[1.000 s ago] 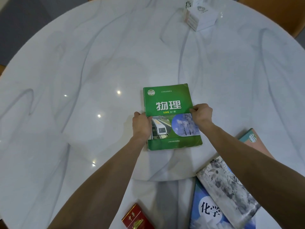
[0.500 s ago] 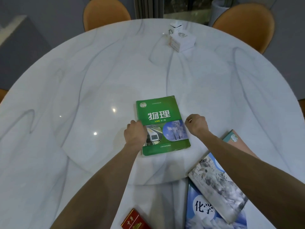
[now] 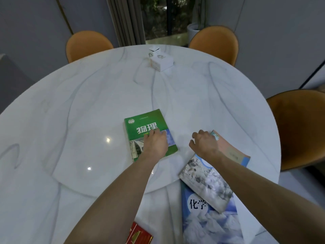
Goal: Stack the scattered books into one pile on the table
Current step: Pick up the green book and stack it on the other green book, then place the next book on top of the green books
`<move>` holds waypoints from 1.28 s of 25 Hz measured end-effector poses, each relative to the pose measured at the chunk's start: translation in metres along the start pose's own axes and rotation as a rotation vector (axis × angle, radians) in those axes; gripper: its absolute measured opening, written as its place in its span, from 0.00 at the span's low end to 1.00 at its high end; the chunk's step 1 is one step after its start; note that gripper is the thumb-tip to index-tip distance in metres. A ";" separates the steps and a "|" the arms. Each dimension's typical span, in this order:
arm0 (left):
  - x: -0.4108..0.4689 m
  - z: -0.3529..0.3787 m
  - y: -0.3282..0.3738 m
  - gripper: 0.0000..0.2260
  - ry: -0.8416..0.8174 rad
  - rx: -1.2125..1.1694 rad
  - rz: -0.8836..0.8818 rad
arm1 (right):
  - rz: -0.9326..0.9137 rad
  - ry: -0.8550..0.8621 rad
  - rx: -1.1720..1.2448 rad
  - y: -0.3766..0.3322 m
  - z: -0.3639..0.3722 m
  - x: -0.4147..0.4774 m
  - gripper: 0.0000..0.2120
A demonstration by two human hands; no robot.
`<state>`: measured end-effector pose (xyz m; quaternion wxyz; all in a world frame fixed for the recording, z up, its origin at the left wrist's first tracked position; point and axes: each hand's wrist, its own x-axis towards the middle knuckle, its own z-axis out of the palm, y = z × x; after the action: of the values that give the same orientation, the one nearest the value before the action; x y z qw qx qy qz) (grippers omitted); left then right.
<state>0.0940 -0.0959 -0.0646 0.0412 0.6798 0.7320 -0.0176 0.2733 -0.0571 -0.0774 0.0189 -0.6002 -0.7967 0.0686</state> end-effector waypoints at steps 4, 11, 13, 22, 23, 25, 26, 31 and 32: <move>-0.005 0.009 0.038 0.13 -0.016 0.035 0.105 | 0.086 -0.049 -0.001 0.037 0.006 -0.036 0.15; -0.014 0.036 0.099 0.12 -0.108 0.053 0.228 | 0.276 -0.130 -0.011 0.098 0.032 -0.097 0.15; -0.013 0.045 0.112 0.11 -0.140 0.025 0.234 | 0.325 -0.144 0.020 0.107 0.037 -0.107 0.16; -0.004 0.069 0.131 0.13 -0.251 -0.306 0.004 | 0.432 -0.176 0.213 0.113 0.073 -0.136 0.16; -0.001 0.070 0.130 0.12 -0.266 -0.371 -0.031 | 0.450 -0.166 0.244 0.113 0.076 -0.137 0.16; 0.002 0.072 0.129 0.11 -0.280 -0.487 -0.100 | 0.484 -0.131 0.310 0.115 0.080 -0.139 0.15; 0.001 0.072 0.130 0.10 -0.272 -0.516 -0.115 | 0.506 -0.102 0.361 0.116 0.082 -0.139 0.15; -0.019 0.072 0.137 0.05 -0.160 -0.644 -0.023 | 0.787 0.080 0.885 0.119 0.086 -0.142 0.16; -0.022 0.071 0.136 0.04 -0.148 -0.675 -0.014 | 0.864 0.099 0.976 0.119 0.085 -0.142 0.15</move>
<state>0.2336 -0.1133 -0.1298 0.3166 0.6196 0.6964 0.1758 0.4173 -0.1689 -0.1699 0.2965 -0.7914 -0.3591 0.3959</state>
